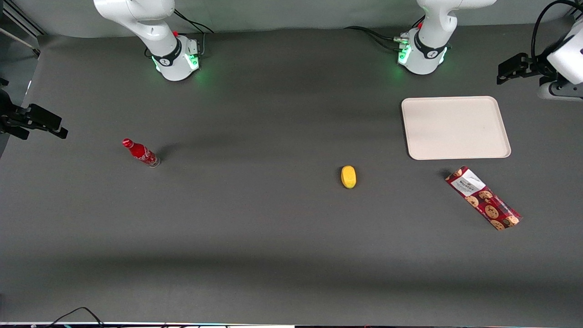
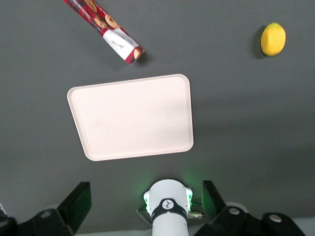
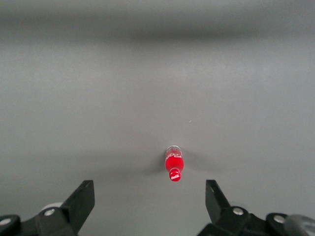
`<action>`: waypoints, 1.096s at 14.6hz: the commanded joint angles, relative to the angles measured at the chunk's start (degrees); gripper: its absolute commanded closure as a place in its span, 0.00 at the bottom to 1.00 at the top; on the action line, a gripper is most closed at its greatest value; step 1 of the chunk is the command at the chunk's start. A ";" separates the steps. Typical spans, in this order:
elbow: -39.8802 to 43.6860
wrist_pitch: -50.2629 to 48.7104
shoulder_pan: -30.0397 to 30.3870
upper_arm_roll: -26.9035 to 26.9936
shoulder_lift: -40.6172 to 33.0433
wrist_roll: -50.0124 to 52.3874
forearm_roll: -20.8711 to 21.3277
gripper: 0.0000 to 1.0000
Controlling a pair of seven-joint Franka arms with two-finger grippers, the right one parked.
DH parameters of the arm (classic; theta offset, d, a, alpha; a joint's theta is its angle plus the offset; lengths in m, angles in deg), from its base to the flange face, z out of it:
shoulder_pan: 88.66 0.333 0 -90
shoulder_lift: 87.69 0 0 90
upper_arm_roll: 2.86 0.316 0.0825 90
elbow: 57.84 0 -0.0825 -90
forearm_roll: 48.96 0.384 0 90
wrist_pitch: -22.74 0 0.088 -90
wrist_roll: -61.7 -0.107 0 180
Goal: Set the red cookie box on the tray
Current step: 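Lower the left gripper onto the red cookie box and close on it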
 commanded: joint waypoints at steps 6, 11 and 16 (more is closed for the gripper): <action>5.81 -0.96 0.62 2.43 7.10 1.56 0.68 0.00; 11.51 7.54 0.80 12.71 22.18 4.30 0.07 0.00; 11.61 24.15 1.50 14.56 38.36 5.00 -4.83 0.00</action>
